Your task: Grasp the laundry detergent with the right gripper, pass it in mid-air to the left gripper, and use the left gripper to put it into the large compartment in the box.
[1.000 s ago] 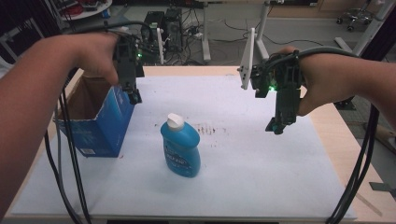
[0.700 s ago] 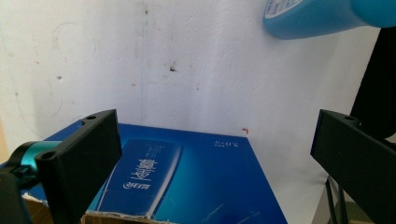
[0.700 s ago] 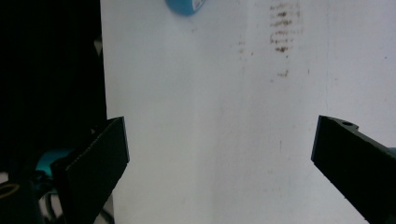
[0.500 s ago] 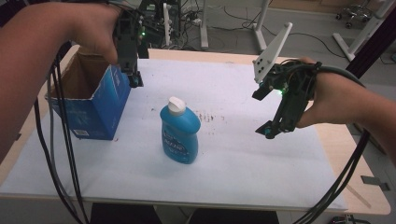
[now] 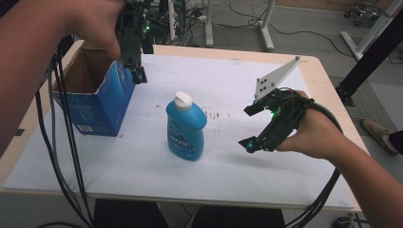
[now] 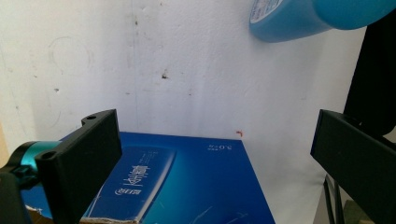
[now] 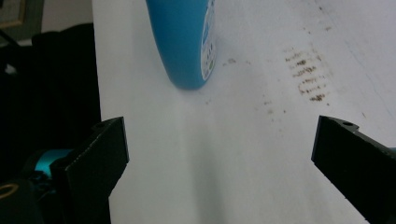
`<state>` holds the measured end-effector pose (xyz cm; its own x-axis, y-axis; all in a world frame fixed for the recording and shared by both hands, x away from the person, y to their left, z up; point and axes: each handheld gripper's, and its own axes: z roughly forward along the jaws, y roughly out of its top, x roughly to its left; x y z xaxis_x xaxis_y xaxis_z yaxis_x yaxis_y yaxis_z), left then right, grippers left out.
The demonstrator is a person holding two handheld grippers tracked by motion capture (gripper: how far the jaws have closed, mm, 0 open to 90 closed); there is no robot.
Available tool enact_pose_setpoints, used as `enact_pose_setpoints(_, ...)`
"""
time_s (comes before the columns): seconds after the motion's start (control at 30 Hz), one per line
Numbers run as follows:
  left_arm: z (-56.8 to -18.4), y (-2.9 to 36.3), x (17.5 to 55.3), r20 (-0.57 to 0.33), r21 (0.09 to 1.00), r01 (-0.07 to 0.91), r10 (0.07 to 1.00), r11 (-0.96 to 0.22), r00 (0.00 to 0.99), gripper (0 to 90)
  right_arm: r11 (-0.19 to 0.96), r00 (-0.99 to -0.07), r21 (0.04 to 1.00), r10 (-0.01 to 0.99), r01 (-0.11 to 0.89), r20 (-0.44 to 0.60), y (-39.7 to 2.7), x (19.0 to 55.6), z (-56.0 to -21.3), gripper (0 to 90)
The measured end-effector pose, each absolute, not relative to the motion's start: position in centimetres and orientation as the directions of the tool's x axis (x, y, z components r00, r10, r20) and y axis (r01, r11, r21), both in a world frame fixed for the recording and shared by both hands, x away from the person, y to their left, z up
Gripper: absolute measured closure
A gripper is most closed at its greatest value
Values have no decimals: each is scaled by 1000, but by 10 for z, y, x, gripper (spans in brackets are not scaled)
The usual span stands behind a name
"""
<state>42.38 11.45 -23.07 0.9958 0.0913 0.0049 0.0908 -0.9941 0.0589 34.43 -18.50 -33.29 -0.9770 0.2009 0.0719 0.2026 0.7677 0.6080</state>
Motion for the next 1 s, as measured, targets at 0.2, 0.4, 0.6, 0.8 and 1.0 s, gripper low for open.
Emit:
enact_pose_setpoints(0.2,-230,116,422,11,65,87,88,-994,996,18,710,-973,670,213,218,91,-176,340,-352,31)
enact_pose_setpoints(0.4,-230,116,419,13,65,87,88,-994,996,18,673,-972,706,209,220,104,-164,337,-364,31)
enact_pose_setpoints(0.6,-231,116,418,17,69,83,84,-994,996,18,650,-971,726,211,223,110,-154,335,-375,31)
enact_pose_setpoints(0.8,-231,116,415,20,75,87,88,-993,996,18,623,-969,747,213,232,124,-140,333,-387,31)
enact_pose_setpoints(1.0,-231,115,414,26,73,84,86,-994,996,18,597,-968,769,224,229,114,-126,332,-395,31)
